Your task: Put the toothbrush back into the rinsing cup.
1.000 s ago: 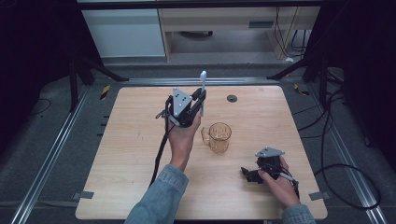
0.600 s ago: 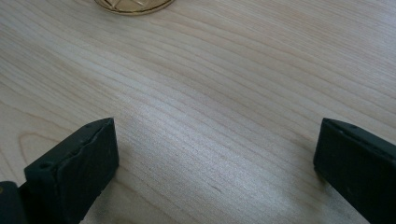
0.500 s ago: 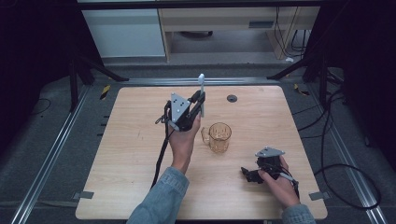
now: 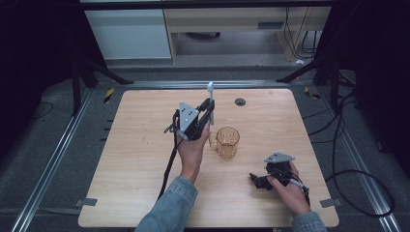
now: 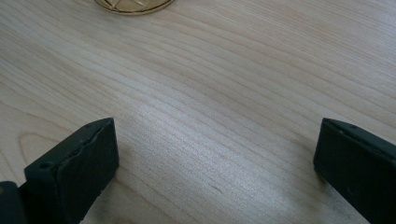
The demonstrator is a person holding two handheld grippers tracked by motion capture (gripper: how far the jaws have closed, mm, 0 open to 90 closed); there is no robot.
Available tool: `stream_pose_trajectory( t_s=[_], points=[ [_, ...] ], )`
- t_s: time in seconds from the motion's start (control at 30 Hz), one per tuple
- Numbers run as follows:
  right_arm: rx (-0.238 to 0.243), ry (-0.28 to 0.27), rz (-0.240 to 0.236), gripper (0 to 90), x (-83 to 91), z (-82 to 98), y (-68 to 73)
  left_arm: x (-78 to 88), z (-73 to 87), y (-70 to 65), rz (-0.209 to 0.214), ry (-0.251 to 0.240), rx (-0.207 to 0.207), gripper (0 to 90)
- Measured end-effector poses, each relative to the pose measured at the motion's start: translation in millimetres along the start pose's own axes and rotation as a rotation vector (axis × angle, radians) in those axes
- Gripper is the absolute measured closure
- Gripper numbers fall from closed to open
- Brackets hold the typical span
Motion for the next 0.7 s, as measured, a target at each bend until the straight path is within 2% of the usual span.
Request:
stream_pose_trajectory(
  t_s=[0.33,0.7],
  points=[
    [0.000,-0.001,0.000,0.4,-0.1,0.0,0.0,1.7,5.2,-0.2,0.005,-0.009,0.005,78.8],
    [0.001,-0.001,-0.001,0.4,-0.1,0.0,-0.1,4.9,23.5,-1.8,0.009,0.013,0.017,78.9]
  ],
)
Point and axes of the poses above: each handheld gripper's, and its own axes: x roughly backward along the jaws, z roughly out of its underside, y roughly to its left, the point moved 3 cm from there along -x, roughly forward along the jaws, and after that the axes turned 13 degrees about -z, right-handed, at the moved point
